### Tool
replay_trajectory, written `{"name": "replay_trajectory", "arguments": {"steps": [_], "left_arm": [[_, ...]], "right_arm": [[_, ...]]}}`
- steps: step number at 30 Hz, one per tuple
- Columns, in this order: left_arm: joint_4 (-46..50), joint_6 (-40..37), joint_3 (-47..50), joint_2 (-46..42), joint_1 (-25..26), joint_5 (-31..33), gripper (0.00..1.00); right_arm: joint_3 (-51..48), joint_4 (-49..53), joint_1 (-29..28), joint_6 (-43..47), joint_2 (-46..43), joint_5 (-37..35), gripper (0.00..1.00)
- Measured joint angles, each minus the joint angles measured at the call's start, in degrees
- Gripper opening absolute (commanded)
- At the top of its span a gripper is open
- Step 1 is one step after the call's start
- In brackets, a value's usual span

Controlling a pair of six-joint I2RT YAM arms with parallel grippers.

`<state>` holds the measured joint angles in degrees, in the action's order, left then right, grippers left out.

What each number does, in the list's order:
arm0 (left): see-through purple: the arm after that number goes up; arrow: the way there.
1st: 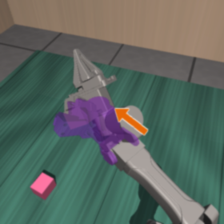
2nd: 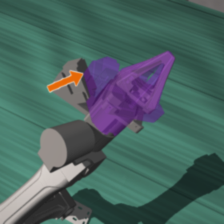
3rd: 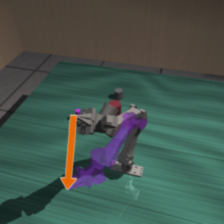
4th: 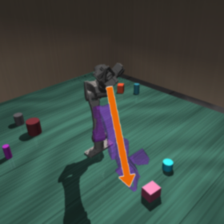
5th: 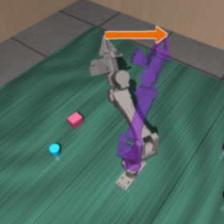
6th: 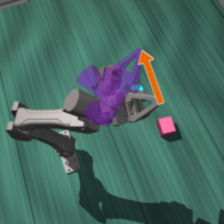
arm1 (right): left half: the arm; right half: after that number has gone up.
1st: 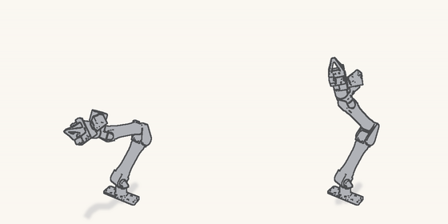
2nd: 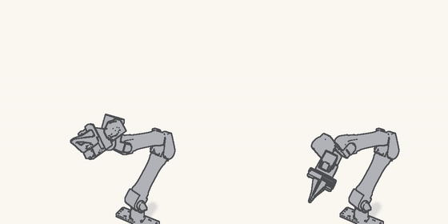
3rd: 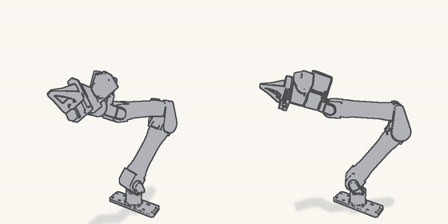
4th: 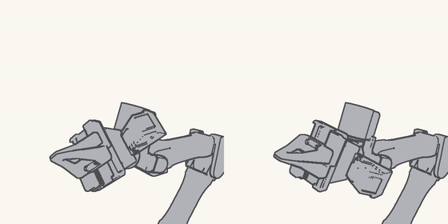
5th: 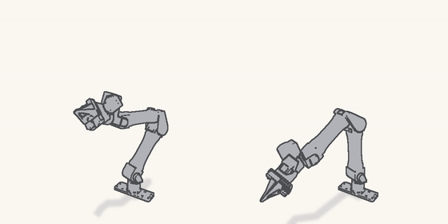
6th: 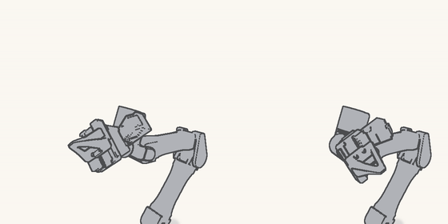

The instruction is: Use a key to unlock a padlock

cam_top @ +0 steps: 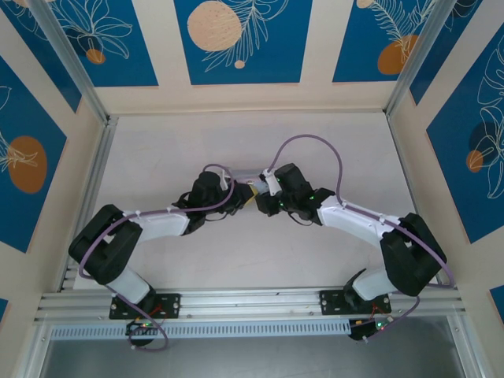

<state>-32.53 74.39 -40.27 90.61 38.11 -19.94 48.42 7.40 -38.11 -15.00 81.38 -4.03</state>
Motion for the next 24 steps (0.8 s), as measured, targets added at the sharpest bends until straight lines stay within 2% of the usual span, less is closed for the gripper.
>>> {"name": "replay_trajectory", "arguments": {"steps": [5,9,17,24], "left_arm": [[1.33,-2.16,0.0,0.15,-0.11,0.02,0.0],[4.44,-5.66,0.04,0.26,-0.11,0.02,0.0],[8.28,-12.24,0.15,2.32,-0.11,-2.16,0.0],[8.09,-14.71,1.01,5.75,-0.11,-3.04,0.0]], "right_arm": [[-2.08,-0.66,2.86,-3.43,-6.27,4.44,0.47],[-4.24,-0.98,5.77,-8.63,-10.05,7.87,0.49],[-7.61,-5.92,5.68,-20.41,-7.67,14.64,0.49],[-11.8,-10.01,5.44,-28.13,-4.52,16.28,0.48]]}}
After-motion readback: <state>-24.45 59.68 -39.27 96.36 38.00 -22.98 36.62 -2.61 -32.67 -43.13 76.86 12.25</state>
